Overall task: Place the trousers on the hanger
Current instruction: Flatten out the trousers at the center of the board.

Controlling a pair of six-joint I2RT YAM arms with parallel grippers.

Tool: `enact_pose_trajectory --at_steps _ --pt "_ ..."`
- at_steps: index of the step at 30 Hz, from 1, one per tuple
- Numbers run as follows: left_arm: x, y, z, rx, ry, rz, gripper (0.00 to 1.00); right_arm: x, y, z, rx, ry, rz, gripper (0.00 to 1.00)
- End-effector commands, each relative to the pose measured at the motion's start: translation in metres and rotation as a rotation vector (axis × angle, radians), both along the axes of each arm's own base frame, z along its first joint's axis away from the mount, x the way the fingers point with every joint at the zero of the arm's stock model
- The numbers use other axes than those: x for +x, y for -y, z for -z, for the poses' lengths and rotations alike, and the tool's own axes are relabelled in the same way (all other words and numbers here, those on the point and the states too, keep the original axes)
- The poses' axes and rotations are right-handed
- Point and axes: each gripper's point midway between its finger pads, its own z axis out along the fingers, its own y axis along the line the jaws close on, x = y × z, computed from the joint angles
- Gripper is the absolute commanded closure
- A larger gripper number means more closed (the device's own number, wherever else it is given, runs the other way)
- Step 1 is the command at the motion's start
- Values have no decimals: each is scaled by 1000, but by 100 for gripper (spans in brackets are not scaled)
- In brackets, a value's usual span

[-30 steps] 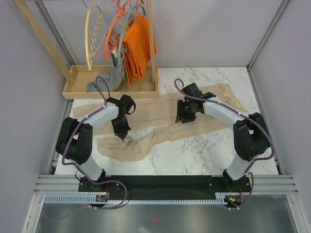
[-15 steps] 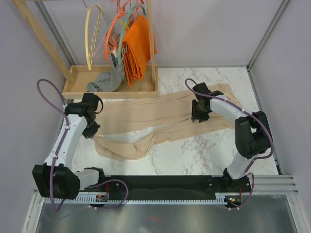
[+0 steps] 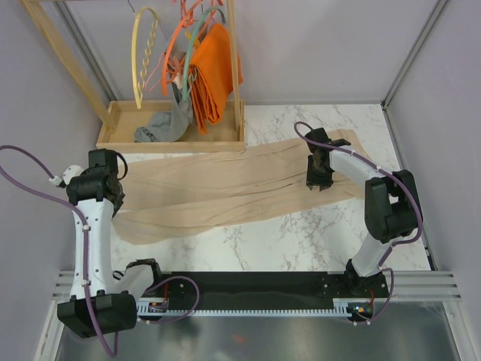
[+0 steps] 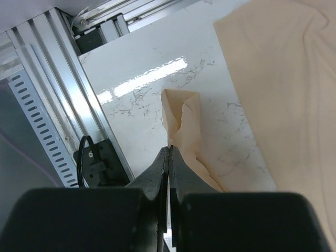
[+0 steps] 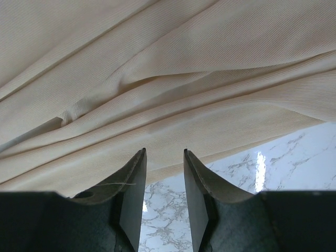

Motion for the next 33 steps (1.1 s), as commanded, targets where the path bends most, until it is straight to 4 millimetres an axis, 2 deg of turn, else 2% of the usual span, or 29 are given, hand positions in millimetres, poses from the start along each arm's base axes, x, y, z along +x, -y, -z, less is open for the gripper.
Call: enact_pose_trajectory --at_steps 1,4,8,10,13,15,20,24,27,29,30,32,33 --pt "-46 -7 -14 45 -92 -90 98 1 7 -4 -38 11 0 58" --pt "-46 -14 -21 83 -84 -108 98 0 2 -7 -4 19 -14 58" --pt "-41 -25 -28 137 -111 -129 98 -6 -47 -9 213 9 -116 57" --pt "-34 -32 -30 175 -113 -126 98 -4 -67 -17 224 42 -189 56" --pt "-18 -38 -27 198 -110 -78 98 -2 -69 -22 193 61 -209 54" --pt "-12 -37 -20 180 -132 -61 98 6 -57 -25 120 91 -176 53" --pt "-3 -33 16 111 -234 -73 98 18 -37 -30 48 115 -104 52" --pt "7 -36 30 92 -262 -88 98 30 -3 -32 -7 113 16 51" --pt "15 -37 41 66 -297 -89 98 42 44 -28 -21 106 182 51" --pt "17 -39 47 55 -330 -94 98 49 62 -26 -16 107 249 51" --pt "18 -39 55 45 -361 -97 98 52 82 -23 -25 101 301 51" --pt "18 -39 63 34 -386 -106 98 60 100 -29 -45 124 355 50" --pt "21 -38 71 21 -402 -110 98 62 119 -30 -42 129 418 50"
